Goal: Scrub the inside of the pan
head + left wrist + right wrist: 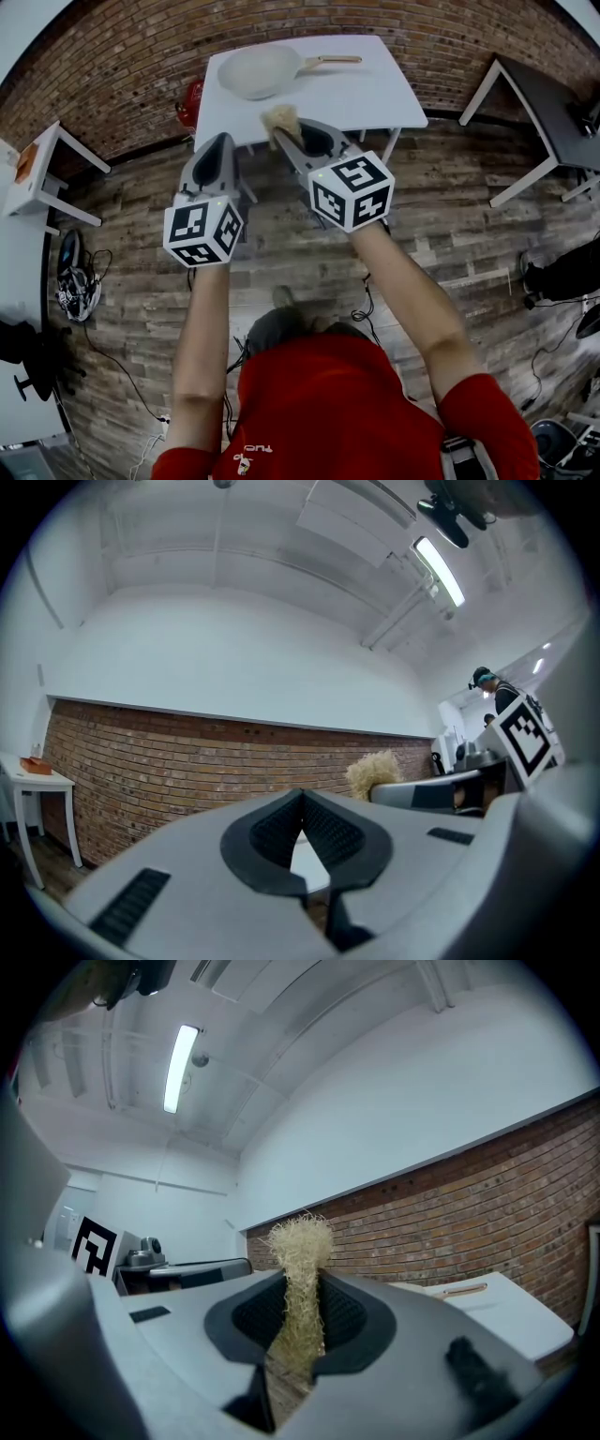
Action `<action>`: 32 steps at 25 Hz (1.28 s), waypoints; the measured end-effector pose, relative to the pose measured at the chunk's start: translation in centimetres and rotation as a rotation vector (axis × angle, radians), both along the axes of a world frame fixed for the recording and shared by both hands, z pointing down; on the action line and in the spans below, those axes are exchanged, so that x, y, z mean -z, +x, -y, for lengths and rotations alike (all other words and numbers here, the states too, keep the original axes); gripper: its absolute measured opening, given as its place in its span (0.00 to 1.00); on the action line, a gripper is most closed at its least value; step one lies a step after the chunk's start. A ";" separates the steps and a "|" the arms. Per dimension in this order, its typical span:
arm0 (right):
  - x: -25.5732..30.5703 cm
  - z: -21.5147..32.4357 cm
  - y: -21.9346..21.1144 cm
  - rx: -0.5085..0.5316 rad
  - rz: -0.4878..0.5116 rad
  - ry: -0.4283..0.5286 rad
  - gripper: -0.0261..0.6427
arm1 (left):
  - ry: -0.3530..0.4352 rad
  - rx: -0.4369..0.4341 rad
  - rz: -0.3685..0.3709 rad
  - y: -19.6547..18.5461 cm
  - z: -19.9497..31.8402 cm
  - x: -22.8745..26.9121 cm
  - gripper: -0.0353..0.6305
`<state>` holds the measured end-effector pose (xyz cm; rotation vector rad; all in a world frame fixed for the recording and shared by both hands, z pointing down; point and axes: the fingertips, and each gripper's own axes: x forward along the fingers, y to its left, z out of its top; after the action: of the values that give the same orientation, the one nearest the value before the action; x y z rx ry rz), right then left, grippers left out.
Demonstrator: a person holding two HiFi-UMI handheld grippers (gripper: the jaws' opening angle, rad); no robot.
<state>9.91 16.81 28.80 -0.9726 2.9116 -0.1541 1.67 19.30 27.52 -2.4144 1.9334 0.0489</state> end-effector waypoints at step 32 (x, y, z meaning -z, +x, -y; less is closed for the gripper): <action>-2.5 28.7 -12.1 -0.159 -0.073 -0.035 0.17 | -0.010 -0.081 0.009 -14.1 28.9 -2.6 0.07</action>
<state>-2.17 -11.91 31.33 -1.2359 2.8889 -0.1644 -12.46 -9.64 30.16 -2.4940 1.8352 0.0315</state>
